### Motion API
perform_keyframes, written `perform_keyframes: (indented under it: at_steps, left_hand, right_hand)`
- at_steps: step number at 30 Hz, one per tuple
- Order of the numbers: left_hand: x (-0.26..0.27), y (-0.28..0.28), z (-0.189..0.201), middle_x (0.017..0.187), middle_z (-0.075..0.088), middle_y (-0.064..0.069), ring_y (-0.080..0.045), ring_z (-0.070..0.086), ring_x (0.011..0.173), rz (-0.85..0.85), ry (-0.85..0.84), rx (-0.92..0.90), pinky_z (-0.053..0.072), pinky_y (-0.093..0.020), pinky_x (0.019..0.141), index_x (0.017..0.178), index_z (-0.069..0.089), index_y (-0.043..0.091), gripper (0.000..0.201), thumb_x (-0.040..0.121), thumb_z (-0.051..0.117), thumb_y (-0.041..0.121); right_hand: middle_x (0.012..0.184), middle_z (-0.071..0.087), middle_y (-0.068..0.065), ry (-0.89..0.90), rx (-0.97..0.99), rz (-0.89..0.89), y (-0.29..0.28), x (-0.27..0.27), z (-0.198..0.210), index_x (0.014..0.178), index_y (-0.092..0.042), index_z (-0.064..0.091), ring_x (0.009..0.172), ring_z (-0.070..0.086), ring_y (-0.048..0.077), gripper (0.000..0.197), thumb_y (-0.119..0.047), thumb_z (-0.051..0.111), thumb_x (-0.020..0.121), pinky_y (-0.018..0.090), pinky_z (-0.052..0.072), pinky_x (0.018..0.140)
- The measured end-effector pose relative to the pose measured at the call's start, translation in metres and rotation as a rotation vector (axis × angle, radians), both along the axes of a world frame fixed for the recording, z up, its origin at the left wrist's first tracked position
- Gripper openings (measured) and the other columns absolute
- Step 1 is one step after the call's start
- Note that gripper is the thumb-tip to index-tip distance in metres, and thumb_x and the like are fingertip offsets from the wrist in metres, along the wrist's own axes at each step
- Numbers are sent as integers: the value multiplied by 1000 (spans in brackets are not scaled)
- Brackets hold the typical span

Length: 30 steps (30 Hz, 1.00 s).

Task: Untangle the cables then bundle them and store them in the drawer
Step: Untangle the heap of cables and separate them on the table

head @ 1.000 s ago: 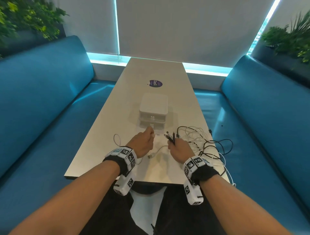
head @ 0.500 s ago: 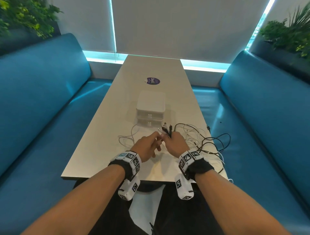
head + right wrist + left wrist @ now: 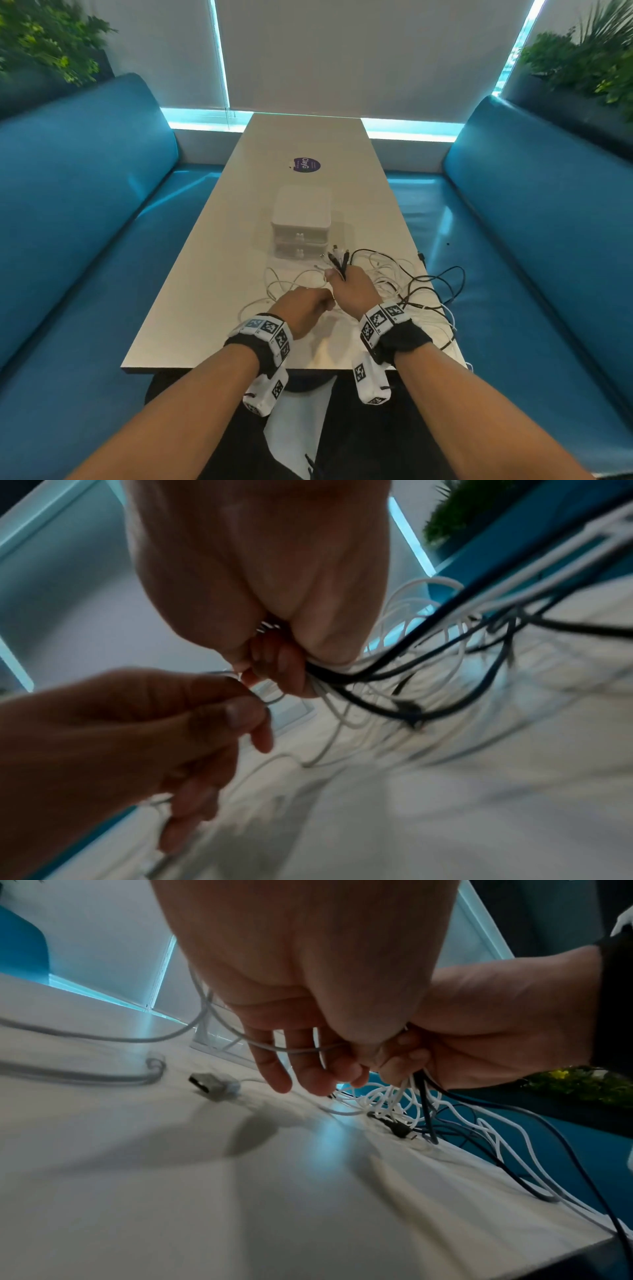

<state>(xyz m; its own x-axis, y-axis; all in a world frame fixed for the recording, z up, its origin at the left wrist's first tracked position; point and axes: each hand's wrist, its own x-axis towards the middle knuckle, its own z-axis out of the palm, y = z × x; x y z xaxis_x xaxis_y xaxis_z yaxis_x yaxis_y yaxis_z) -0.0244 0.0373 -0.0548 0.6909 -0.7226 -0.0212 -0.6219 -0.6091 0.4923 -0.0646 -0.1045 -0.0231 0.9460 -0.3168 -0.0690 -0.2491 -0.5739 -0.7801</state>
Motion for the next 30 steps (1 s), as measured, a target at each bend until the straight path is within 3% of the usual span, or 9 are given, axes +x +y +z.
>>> perform_keyframes:
  at_steps: [6, 9, 12, 14, 16, 18, 21, 27, 30]
  left_hand:
    - [6, 6, 3, 92, 69, -2, -22, 62, 83, 120, 27, -1, 51, -38, 80, 112, 60, 22, 26, 103, 45, 42]
    - [8, 5, 4, 92, 68, -3, -22, 62, 83, 133, 61, 21, 51, -41, 81, 99, 60, 20, 26, 104, 43, 40]
    - [2, 3, 1, 93, 66, -2, -24, 63, 83, 97, 96, 37, 51, -40, 81, 85, 60, 21, 28, 104, 41, 30]
    - [-1, 1, -2, 86, 64, 3, -22, 62, 80, 97, 112, 33, 51, -37, 78, 85, 59, 21, 27, 104, 41, 27]
    - [-3, 0, -3, 80, 60, 7, -20, 59, 76, 105, 130, 19, 49, -35, 74, 83, 59, 21, 27, 103, 42, 26]
    - [-4, -1, 0, 79, 61, 4, -20, 58, 73, 103, 159, -10, 49, -37, 72, 81, 58, 20, 27, 103, 43, 26]
    - [-1, 0, 8, 81, 62, -3, -17, 54, 66, 71, 138, -13, 47, -38, 70, 81, 55, 18, 27, 104, 44, 27]
    - [6, 12, 16, 71, 62, -4, -17, 54, 57, 70, 290, -65, 47, -35, 62, 77, 57, 21, 29, 103, 49, 30]
    - [4, 11, 15, 69, 63, -5, -18, 55, 56, 62, 372, -91, 49, -34, 60, 75, 58, 21, 30, 102, 51, 34]
  right_hand:
    - [96, 64, 8, 18, -33, -61, -12, -7, -10, 101, -13, 64, 95, 59, 28, 27, -28, 42, 103, 29, 35, 76]
    - [92, 61, 6, -2, 23, -64, -4, -2, -7, 95, -12, 60, 87, 55, 27, 31, -32, 38, 104, 32, 38, 77]
    - [79, 63, 4, -20, 181, -27, 3, 4, -4, 79, -18, 56, 78, 61, 25, 34, -38, 40, 101, 41, 48, 80]
    - [64, 56, 2, -56, 274, 42, 7, 5, -1, 67, -18, 50, 64, 54, 21, 39, -32, 40, 102, 40, 46, 72]
    - [58, 49, 0, -87, 412, 52, 6, 3, 4, 67, -17, 49, 56, 46, 18, 38, -24, 40, 103, 34, 42, 63]
    - [55, 44, -3, -96, 611, -28, 4, 4, 4, 74, -14, 51, 51, 43, 15, 33, -20, 42, 104, 27, 39, 56]
    - [51, 37, -2, -124, 825, -138, 1, 3, 3, 80, -10, 53, 48, 45, 16, 27, -17, 44, 104, 28, 39, 53]
    - [49, 33, -3, -106, 769, -116, 2, 5, -1, 85, -8, 55, 43, 41, 14, 23, -17, 45, 103, 40, 49, 68]
    - [49, 33, -5, -103, 698, -113, 7, 6, 6, 85, -8, 55, 41, 35, 13, 23, -19, 45, 103, 35, 46, 56]
